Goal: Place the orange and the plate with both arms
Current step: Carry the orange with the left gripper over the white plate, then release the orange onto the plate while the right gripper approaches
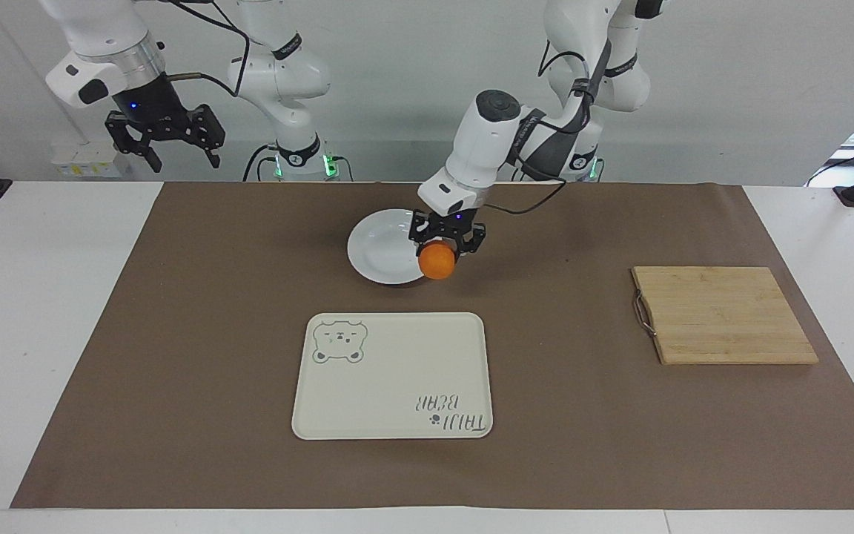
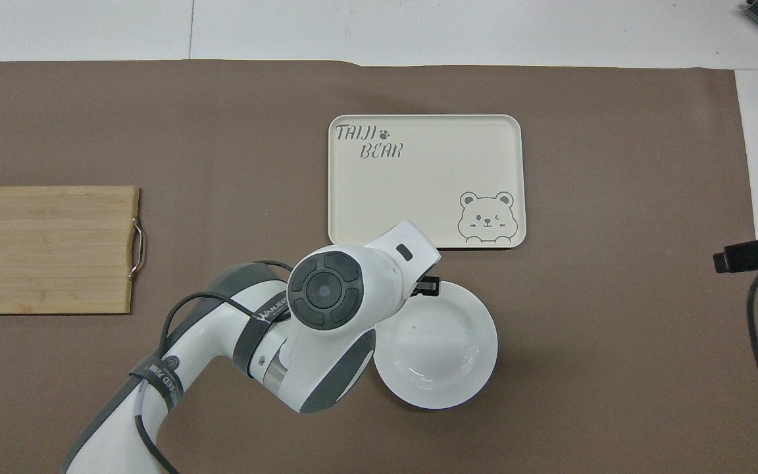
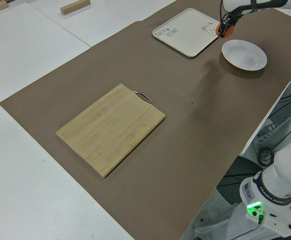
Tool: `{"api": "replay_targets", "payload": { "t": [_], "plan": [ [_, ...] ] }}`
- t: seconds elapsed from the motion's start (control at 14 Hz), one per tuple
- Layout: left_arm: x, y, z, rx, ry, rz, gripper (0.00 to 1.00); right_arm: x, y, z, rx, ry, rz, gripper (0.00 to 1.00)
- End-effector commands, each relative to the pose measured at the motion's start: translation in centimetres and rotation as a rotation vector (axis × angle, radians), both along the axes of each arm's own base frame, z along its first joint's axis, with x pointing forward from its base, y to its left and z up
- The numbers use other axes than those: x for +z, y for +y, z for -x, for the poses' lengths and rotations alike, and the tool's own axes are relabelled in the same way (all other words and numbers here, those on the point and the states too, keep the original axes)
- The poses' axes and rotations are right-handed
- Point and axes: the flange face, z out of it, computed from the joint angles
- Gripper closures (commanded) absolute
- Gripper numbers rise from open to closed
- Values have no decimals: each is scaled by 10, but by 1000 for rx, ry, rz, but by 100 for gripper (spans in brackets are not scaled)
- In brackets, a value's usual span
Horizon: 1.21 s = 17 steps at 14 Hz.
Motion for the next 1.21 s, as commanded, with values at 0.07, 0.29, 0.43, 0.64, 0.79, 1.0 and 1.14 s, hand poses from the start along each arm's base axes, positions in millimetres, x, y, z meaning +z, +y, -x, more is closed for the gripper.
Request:
{"api": "replay_targets", "payload": {
  "t": [0.07,0.29,0.43,0.64,0.79,1.0,1.14],
  "plan": [
    [-10,-25,26,-8,80,35,100,-34,4,10,8,23,-89,0],
    [-33,-38,48,-26,135,2,100,-67,14,9,4,45,-151,0],
    [-48,-55,69,-55,160,-19,100,-95,21,4,0,42,-163,0],
    [-51,-60,76,-49,172,-25,100,-126,26,4,-28,45,-219,0],
    [-56,-57,76,-47,178,-33,97,-145,30,4,-33,69,-255,0],
    [-62,-53,79,-45,188,-46,74,-181,36,6,-28,82,-300,0],
    [-64,-52,80,-45,189,-49,67,-196,49,8,-15,80,-306,0]
  ]
}}
